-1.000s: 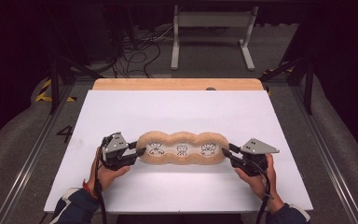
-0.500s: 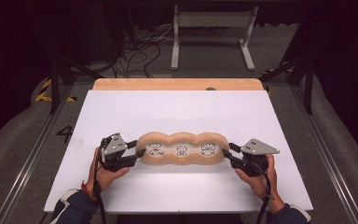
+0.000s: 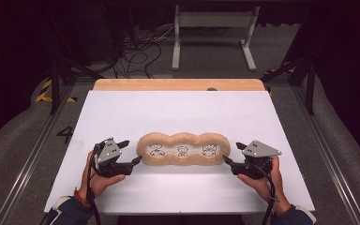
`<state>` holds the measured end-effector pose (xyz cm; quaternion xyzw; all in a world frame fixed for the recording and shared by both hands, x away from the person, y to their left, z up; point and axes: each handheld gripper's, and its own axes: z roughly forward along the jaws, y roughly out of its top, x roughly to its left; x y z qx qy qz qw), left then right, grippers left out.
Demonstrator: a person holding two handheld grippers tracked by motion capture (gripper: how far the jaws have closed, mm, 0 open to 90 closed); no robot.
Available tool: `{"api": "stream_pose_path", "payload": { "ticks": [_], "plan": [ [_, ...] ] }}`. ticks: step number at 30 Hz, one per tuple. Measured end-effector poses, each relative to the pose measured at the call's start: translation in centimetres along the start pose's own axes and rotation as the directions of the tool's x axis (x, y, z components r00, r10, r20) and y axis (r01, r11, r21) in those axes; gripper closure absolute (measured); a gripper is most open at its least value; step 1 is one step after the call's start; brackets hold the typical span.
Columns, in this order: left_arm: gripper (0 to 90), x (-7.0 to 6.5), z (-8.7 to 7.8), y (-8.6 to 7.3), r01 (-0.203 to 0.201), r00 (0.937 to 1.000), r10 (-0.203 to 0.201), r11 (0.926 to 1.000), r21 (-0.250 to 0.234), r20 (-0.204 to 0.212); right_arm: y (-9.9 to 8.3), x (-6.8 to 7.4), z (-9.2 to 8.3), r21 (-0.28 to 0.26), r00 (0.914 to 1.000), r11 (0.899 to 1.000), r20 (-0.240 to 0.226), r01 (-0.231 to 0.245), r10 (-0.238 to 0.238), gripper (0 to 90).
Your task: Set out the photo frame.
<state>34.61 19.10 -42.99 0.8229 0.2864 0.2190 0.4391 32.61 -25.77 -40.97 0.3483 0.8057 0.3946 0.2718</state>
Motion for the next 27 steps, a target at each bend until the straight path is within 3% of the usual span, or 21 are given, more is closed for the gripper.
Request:
{"api": "stream_pose_path", "payload": {
  "ticks": [4,12,20,27],
  "plan": [
    [19.4,-0.3,-0.3,-0.3,-0.021,0.9997,0.021,0.9997,0.012,-0.008,-0.2,-0.1,-0.1,0.005,0.9999,1.000,0.013,0.010,-0.010,23.7],
    [16.7,-0.3,-0.9,-0.9,-0.036,0.9993,0.036,0.9993,0.010,-0.006,-0.8,-0.4,-0.6,0.007,0.9998,1.000,0.010,0.016,-0.016,15.0],
    [14.5,0.1,-1.6,-1.5,-0.022,0.9998,0.022,0.9997,0.005,0.000,-1.5,-0.4,-1.2,0.023,0.9979,0.999,0.043,0.048,-0.049,13.9],
    [11.4,0.2,-2.1,-2.4,-0.044,0.9990,0.044,0.9986,0.029,-0.003,-2.3,-0.6,-1.6,0.033,0.9966,0.998,0.059,0.056,-0.058,14.3]
  ]
}}
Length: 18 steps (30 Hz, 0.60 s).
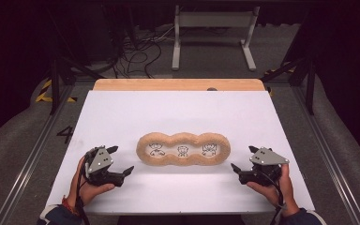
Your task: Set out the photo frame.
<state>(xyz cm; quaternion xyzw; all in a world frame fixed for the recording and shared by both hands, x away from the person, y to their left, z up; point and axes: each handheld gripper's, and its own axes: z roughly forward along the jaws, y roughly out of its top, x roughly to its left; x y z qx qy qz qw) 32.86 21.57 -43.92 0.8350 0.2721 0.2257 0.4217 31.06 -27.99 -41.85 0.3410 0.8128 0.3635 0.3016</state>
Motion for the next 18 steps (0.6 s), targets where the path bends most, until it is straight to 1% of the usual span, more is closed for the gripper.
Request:
{"api": "stream_pose_path", "payload": {
  "ticks": [4,6,8,11,13,16,17,18],
  "plan": [
    [11.2,0.1,-0.3,-0.3,0.008,1.0000,-0.008,1.0000,-0.003,0.001,-0.5,-0.1,-0.3,-0.002,0.9998,1.000,0.015,0.010,-0.010,15.0],
    [11.0,0.2,-0.4,-0.5,0.004,1.0000,-0.004,1.0000,0.000,-0.002,-0.8,-0.3,-0.3,-0.002,0.9998,1.000,0.018,0.002,-0.002,15.1],
    [10.9,0.2,-0.4,-0.7,0.005,1.0000,-0.005,1.0000,-0.001,0.004,-1.0,-0.4,-0.4,-0.001,0.9998,1.000,0.022,0.000,0.000,15.0],
    [10.7,0.2,-0.4,-1.2,0.000,1.0000,0.000,0.9999,0.014,0.010,-1.5,-0.6,-0.7,-0.004,0.9996,1.000,0.027,-0.013,0.013,15.0],
    [10.5,0.3,-0.6,-1.5,-0.001,0.9999,0.001,1.0000,0.009,0.011,-2.0,-0.7,-0.9,-0.002,0.9993,1.000,0.031,-0.022,0.022,15.1],
    [10.3,0.7,-1.1,-2.0,0.016,0.9999,-0.016,0.9999,0.002,0.003,-2.8,-0.9,-1.2,-0.002,0.9989,1.000,0.038,-0.029,0.029,15.0],
    [10.0,0.8,-1.3,-2.2,0.025,0.9997,-0.025,0.9997,-0.003,0.002,-3.0,-0.9,-1.3,-0.004,0.9987,0.999,0.038,-0.034,0.034,15.0],
    [9.6,0.8,-1.3,-2.2,0.025,0.9997,-0.025,0.9997,-0.003,0.002,-3.3,-1.0,-1.4,-0.006,0.9984,0.999,0.036,-0.044,0.044,15.0]
  ]
}}
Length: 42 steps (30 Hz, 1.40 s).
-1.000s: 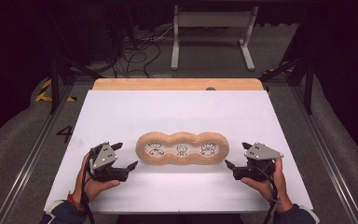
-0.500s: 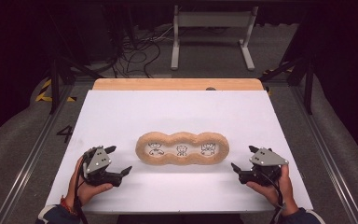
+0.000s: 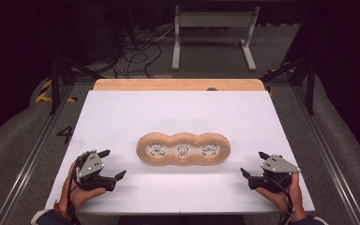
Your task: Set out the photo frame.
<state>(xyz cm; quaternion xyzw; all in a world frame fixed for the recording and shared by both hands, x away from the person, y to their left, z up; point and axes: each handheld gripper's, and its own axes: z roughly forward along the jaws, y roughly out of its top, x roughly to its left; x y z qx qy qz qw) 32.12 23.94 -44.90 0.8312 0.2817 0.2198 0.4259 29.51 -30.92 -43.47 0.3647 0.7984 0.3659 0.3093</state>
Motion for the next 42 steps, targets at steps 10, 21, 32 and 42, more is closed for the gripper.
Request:
{"api": "stream_pose_path", "payload": {
  "ticks": [10,21,32,42],
  "plan": [
    [6.6,0.7,-1.3,-2.2,0.064,0.9980,-0.064,0.9980,0.002,-0.001,-1.9,-0.3,-0.3,0.001,0.9992,0.999,0.004,-0.039,0.039,14.5],
    [5.1,0.4,-1.2,-2.2,0.056,0.9984,-0.056,0.9984,0.007,-0.004,-1.7,0.1,-0.3,-0.004,0.9996,1.000,0.004,-0.027,0.027,12.8],
    [5.0,0.3,-1.1,-2.1,0.058,0.9983,-0.058,0.9983,0.005,-0.007,-1.7,0.1,-0.3,-0.011,0.9994,0.999,0.014,-0.031,0.031,12.7],
    [4.7,0.3,-1.1,-2.1,0.058,0.9983,-0.058,0.9983,0.001,-0.006,-1.8,0.1,-0.2,-0.007,0.9993,0.999,0.016,-0.033,0.033,12.3]
  ]
}}
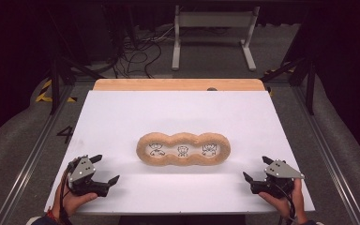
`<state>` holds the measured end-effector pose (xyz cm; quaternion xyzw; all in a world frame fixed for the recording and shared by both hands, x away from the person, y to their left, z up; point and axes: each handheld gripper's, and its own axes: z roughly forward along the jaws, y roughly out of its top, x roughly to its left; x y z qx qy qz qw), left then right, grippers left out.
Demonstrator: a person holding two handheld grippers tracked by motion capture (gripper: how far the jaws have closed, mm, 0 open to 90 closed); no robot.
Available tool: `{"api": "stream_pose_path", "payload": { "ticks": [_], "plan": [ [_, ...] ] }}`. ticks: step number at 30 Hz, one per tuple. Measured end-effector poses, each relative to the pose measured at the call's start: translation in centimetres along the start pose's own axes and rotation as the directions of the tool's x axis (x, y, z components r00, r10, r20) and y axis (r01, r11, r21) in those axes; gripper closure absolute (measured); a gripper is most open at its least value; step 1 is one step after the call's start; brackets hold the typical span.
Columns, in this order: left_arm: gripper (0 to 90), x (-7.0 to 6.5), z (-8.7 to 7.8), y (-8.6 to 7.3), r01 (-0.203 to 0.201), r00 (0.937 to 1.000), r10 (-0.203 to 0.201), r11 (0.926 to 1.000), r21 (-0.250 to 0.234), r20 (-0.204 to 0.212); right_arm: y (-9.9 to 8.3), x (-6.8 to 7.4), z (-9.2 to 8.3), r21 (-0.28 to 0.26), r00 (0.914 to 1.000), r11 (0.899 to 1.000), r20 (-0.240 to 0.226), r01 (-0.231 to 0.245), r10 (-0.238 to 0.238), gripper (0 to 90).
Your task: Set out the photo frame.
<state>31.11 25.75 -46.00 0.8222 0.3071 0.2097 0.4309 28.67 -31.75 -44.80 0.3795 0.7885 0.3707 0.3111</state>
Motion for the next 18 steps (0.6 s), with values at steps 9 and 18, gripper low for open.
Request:
{"api": "stream_pose_path", "payload": {
  "ticks": [9,18],
  "plan": [
    [4.4,0.03,-0.09,0.04,-0.012,0.9999,0.012,0.9999,0.001,0.003,-0.05,-0.12,0.02,0.001,0.9999,1.000,0.010,-0.007,0.007,12.3],
    [4.3,0.05,0.00,0.06,-0.013,0.9999,0.013,0.9999,0.003,0.006,-0.07,-0.15,0.10,0.003,0.9999,1.000,0.010,-0.012,0.012,12.1]
  ]
}}
